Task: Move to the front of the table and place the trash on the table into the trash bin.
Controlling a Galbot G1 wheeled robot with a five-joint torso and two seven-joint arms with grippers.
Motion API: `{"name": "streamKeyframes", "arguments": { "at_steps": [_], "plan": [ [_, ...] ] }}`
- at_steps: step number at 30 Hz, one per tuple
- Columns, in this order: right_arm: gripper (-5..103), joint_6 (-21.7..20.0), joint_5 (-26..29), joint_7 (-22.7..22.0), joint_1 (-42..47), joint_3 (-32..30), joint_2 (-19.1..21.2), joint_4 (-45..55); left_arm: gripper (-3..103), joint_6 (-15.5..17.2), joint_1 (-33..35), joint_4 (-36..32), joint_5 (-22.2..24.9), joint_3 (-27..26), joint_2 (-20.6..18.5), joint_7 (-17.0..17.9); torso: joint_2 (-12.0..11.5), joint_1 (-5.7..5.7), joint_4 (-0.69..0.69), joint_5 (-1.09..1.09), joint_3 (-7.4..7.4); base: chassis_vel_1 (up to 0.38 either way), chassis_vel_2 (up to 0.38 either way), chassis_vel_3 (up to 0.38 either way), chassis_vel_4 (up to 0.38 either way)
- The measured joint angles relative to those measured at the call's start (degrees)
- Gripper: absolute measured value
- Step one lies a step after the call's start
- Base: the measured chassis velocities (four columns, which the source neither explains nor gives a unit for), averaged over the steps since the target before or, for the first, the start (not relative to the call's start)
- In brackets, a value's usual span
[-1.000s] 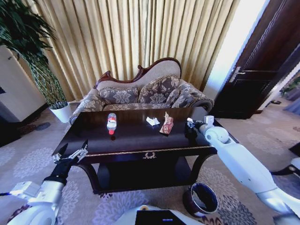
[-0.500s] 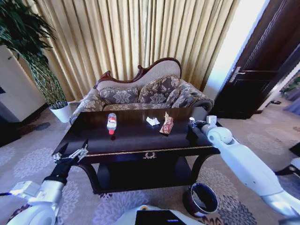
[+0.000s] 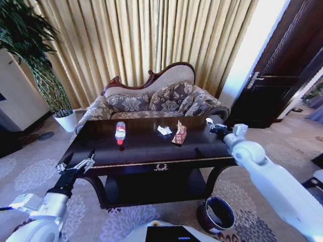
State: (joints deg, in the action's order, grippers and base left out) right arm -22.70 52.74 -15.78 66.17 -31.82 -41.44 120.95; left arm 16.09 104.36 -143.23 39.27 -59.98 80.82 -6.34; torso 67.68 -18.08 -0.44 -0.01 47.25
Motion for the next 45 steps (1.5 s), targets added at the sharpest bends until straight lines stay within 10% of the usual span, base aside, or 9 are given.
{"name": "streamKeyframes", "arguments": {
  "at_steps": [14,45],
  "plan": [
    [1,1.4,-11.9,1.1,20.5,-10.5,-11.5,14.1,100,1.8,-0.9,0.0,1.9,-1.9,-0.8,0.2,0.0,0.0,0.01,0.0,0.0,0.0,0.0,0.0,0.0],
    [1,1.7,-12.6,1.1,21.2,-9.4,-12.9,15.0,100,2.2,-1.6,0.0,1.8,-1.2,-1.3,-0.1,0.0,0.0,0.02,0.01,0.01,0.065,-0.063,-0.065,0.064]
  ]
}}
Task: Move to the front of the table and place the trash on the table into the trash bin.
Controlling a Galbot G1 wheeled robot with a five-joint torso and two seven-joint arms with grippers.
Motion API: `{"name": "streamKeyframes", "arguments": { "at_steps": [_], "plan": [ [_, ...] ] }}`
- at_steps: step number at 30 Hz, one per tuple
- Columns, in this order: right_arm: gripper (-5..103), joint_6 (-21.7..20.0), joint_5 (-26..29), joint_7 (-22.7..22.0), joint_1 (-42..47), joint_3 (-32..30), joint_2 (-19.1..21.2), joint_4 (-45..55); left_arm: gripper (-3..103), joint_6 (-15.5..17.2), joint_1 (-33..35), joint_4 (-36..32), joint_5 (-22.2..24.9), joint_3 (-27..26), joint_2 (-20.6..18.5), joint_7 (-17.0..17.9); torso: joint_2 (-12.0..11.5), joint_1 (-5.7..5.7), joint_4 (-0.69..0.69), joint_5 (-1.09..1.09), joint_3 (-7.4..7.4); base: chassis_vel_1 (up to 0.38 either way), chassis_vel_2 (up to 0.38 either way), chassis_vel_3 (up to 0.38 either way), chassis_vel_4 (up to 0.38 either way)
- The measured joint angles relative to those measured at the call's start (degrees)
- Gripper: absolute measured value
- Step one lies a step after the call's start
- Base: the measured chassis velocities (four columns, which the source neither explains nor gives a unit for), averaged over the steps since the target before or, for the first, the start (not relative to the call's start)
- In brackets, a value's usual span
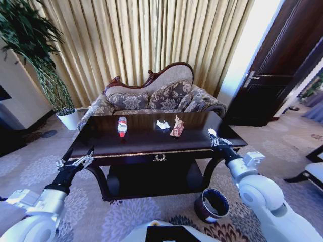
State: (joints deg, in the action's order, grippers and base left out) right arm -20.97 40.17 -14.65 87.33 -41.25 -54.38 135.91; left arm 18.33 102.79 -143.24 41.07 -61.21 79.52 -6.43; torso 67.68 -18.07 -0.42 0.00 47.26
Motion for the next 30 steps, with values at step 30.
{"name": "streamKeyframes", "arguments": {
  "at_steps": [30],
  "plan": [
    [1,0.3,-6.5,0.6,-8.9,7.6,-5.0,-43.8,100,-0.2,-0.3,0.0,0.5,-0.6,1.1,-0.7,0.0,-0.02,0.0,0.01,0.01,0.059,-0.057,-0.06,0.059]
  ]
}}
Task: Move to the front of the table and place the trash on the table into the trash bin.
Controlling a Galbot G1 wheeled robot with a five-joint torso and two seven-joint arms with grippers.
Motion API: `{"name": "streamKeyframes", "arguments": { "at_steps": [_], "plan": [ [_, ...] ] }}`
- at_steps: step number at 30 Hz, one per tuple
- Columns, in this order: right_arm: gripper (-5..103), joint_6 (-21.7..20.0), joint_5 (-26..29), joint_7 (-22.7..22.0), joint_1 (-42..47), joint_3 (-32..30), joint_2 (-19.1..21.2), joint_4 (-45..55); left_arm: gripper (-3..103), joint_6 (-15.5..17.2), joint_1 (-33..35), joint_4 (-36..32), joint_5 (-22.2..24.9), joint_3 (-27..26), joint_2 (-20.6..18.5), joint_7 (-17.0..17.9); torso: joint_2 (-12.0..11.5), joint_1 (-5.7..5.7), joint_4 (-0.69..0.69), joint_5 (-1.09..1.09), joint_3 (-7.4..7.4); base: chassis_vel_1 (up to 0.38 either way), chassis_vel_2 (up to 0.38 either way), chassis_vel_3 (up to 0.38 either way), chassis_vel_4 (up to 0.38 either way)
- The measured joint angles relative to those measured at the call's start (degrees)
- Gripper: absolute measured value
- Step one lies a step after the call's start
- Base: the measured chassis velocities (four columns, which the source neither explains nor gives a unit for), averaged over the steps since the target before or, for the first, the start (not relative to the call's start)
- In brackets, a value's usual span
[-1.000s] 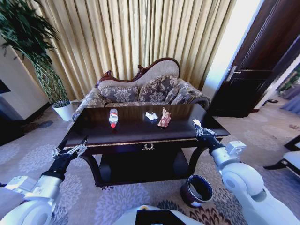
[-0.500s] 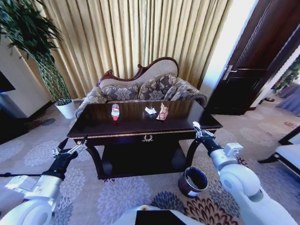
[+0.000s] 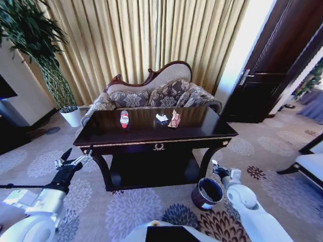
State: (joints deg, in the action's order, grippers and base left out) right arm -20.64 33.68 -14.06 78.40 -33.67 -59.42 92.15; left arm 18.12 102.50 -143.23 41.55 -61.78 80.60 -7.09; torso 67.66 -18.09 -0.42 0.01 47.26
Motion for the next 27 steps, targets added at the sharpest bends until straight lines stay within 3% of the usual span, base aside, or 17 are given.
{"name": "streamKeyframes", "arguments": {
  "at_steps": [5,10,14,19,22,26,27],
  "plan": [
    [1,0.9,0.1,-0.2,-2.9,1.1,0.5,-8.1,100,0.0,0.2,0.0,0.0,-0.2,0.0,-0.2,0.0,0.01,0.0,-0.01,0.0,0.0,0.0,0.0,0.0],
    [1,4.7,-0.6,0.1,-6.4,4.7,1.5,-20.1,100,-0.1,0.2,0.0,0.0,0.0,0.1,-0.2,0.0,0.0,-0.02,0.01,0.0,0.0,0.0,0.0,0.0],
    [-2,5.7,-1.6,0.0,-8.2,6.2,1.6,-23.2,100,-0.1,0.2,0.0,-0.1,0.5,0.3,-0.3,0.0,0.01,-0.01,-0.01,0.0,0.0,0.0,0.0,0.0],
    [12,5.7,-2.2,-1.1,-9.4,7.2,1.0,-24.0,100,-0.1,0.1,0.0,-0.1,0.6,0.4,-0.5,0.0,0.01,0.0,-0.01,0.0,0.0,0.0,0.0,0.0],
    [28,5.7,-2.6,-1.4,-9.8,7.7,0.7,-24.0,100,-0.1,0.0,0.0,-0.1,0.5,0.4,-0.5,0.0,0.01,0.0,-0.01,0.0,0.0,0.0,0.0,0.0],
    [33,5.7,-2.9,-1.4,-9.8,7.7,0.6,-24.0,100,-0.1,-0.1,0.0,-0.1,0.5,0.4,-0.5,0.0,0.01,-0.01,-0.01,0.0,0.0,0.0,0.0,0.0],
    [45,5.6,-3.3,-1.4,-9.8,7.8,0.5,-24.0,100,-0.1,-0.3,0.0,-0.1,0.7,0.5,-0.5,0.0,0.01,0.0,-0.01,0.0,0.0,0.0,0.0,0.0]
  ]
}}
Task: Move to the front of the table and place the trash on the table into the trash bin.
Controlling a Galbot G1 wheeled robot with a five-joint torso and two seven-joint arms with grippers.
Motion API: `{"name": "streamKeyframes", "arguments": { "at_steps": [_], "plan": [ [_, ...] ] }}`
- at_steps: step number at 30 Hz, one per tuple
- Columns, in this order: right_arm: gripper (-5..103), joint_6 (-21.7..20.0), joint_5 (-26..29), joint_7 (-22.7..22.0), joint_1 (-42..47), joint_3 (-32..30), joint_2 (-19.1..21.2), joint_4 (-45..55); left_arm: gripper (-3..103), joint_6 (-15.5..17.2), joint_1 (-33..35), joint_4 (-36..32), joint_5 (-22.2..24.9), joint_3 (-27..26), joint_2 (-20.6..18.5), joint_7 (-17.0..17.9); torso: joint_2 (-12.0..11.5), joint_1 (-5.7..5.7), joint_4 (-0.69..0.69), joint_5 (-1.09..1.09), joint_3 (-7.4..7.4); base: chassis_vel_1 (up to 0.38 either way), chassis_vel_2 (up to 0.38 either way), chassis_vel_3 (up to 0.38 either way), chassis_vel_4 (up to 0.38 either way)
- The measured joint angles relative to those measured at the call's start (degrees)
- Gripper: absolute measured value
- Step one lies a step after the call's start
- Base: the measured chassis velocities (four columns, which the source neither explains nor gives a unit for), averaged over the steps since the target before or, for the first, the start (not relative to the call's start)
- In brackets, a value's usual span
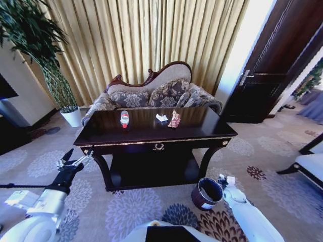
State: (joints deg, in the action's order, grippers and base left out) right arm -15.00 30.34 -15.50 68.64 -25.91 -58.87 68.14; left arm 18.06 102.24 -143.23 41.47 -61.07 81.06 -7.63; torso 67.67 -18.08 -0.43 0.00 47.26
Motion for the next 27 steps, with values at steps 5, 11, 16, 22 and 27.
{"name": "streamKeyframes", "arguments": {
  "at_steps": [5,11,16,22,27],
  "plan": [
    [61,-0.1,-0.6,0.0,0.2,-0.2,-0.1,0.0,100,0.0,-0.4,0.0,0.0,0.3,0.0,0.0,0.0,0.0,0.0,0.0,0.0,0.0,0.0,0.0,0.0],
    [78,-0.1,0.0,0.0,1.0,-1.0,-0.1,1.7,100,0.0,-0.5,0.0,0.0,0.3,0.1,0.0,0.0,0.0,0.0,0.0,0.0,0.0,0.0,0.0,0.0],
    [97,-0.1,2.0,0.0,4.0,-3.1,-0.1,12.0,100,0.0,-0.5,0.0,-0.1,0.4,0.1,0.0,0.0,0.0,0.01,0.01,0.0,0.0,0.0,0.0,0.0],
    [100,1.1,-0.4,0.3,7.7,-6.2,0.8,28.1,100,0.0,-0.4,0.0,0.0,0.2,0.0,-0.1,0.0,0.0,0.01,-0.03,-0.01,0.0,0.0,0.0,0.0],
    [100,-0.2,0.8,-0.6,11.2,-7.2,1.6,45.4,100,-0.1,-0.4,0.0,0.0,0.1,-0.2,-0.1,0.0,0.0,0.02,-0.02,-0.01,0.0,0.0,0.0,0.0]
  ]
}}
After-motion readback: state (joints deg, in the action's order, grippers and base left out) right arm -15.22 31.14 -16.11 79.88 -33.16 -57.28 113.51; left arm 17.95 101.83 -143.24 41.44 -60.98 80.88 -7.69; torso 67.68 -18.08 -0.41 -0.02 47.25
